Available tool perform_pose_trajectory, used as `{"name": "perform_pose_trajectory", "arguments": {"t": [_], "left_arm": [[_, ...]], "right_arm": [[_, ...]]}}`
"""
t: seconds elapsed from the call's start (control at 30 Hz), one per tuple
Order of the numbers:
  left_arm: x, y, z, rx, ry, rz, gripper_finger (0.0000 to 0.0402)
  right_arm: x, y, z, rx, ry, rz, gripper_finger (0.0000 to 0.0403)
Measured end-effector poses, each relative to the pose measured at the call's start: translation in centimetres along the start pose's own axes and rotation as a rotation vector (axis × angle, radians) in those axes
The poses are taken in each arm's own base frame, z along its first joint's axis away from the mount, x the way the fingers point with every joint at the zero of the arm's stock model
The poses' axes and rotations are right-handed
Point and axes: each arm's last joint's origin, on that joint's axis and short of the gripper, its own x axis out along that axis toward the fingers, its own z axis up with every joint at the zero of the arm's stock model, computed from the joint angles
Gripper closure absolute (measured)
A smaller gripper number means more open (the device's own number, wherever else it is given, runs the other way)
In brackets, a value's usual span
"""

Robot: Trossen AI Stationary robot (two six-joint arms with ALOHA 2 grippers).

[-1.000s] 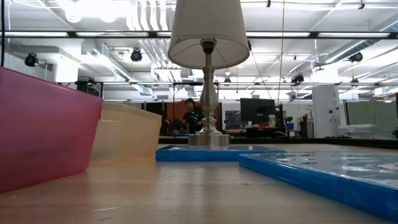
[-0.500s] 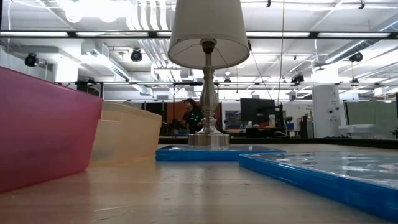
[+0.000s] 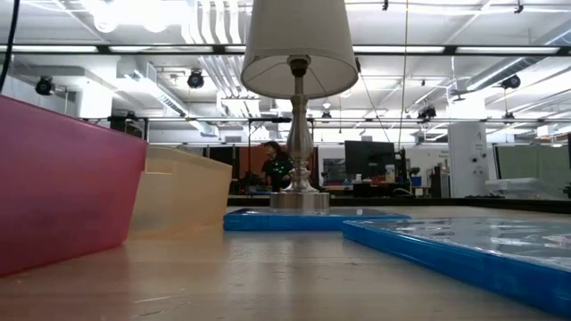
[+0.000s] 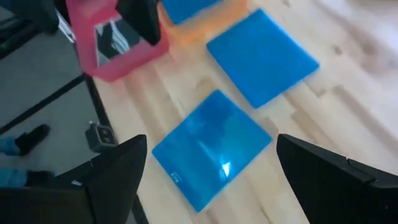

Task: Pick & place jewel cases by type
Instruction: Put the bottom blue CD case into the orange bin

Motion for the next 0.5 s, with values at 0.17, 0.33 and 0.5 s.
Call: {"name": "perform_pose_trajectory", "arguments": {"t": [0.17,0.33,0.5], "left_arm": [[1.3,2.1,-0.6,-0.164,0.057,0.059,0.0062],[2.0,3.2,-1.4,-0.344,0.062,0.103,0.0062],[2.3,3.9,-2.2,-0.455,0.067,0.138,0.0062]], "right_arm": [[1.6,-1.0,-2.8,0.152,0.022,-0.07,0.0049],[3.2,-2.0,-4.3,0.33,0.013,-0.13,0.0049],[4.5,-3.0,-5.3,0.409,-0.001,-0.174,0.0049]]}}
